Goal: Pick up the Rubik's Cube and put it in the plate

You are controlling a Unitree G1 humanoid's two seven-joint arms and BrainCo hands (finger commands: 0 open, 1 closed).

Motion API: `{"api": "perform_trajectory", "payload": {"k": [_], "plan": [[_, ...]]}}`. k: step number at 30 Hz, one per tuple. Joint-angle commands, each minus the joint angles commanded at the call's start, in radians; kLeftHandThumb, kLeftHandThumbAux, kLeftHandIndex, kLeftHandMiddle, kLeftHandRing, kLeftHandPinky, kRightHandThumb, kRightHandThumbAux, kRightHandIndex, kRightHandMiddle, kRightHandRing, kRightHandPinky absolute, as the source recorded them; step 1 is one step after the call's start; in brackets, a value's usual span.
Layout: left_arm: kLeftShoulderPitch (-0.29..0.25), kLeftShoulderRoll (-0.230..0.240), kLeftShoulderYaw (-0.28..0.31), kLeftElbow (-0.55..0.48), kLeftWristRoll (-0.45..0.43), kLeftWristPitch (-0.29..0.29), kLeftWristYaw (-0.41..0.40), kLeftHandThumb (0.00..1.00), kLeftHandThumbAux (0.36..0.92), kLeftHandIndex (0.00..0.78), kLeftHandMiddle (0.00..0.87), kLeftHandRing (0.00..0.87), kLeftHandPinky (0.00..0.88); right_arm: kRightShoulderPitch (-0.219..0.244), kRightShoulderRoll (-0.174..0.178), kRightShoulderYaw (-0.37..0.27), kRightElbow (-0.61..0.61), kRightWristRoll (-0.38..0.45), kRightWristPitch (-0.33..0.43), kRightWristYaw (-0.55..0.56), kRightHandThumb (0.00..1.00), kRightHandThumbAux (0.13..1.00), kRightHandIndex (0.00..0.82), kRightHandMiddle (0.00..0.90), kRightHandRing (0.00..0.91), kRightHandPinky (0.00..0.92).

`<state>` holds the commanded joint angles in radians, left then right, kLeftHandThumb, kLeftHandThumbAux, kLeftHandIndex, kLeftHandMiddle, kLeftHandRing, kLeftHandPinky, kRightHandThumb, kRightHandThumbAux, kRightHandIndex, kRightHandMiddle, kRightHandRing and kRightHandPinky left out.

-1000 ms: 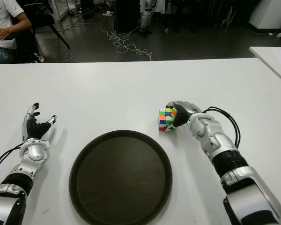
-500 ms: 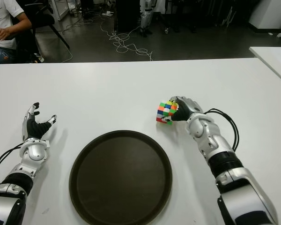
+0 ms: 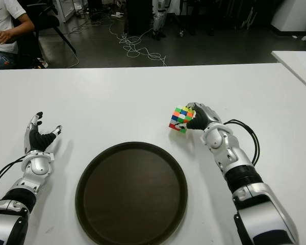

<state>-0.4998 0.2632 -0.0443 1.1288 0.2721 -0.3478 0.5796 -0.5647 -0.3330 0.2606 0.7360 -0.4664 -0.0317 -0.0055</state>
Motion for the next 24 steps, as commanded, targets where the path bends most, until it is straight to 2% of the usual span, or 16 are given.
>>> {"api": "perform_trajectory", "payload": {"k": [20,24], "plan": [[-0.003,0.001,-0.003,0.002,0.003,0.007,0.002,0.21,0.712,0.089,0.136,0.126,0.108,0.0,0.0,0.003,0.003,0.005,-0.005,-0.011,0.7,0.723,0.436,0.778,0.762,0.746],[-0.003,0.0,0.0,0.005,0.0,0.005,0.002,0.203,0.706,0.089,0.138,0.127,0.105,0.006,0.01,-0.017,0.001,0.027,-0.02,-0.024,0.7,0.723,0.437,0.778,0.762,0.745]]}}
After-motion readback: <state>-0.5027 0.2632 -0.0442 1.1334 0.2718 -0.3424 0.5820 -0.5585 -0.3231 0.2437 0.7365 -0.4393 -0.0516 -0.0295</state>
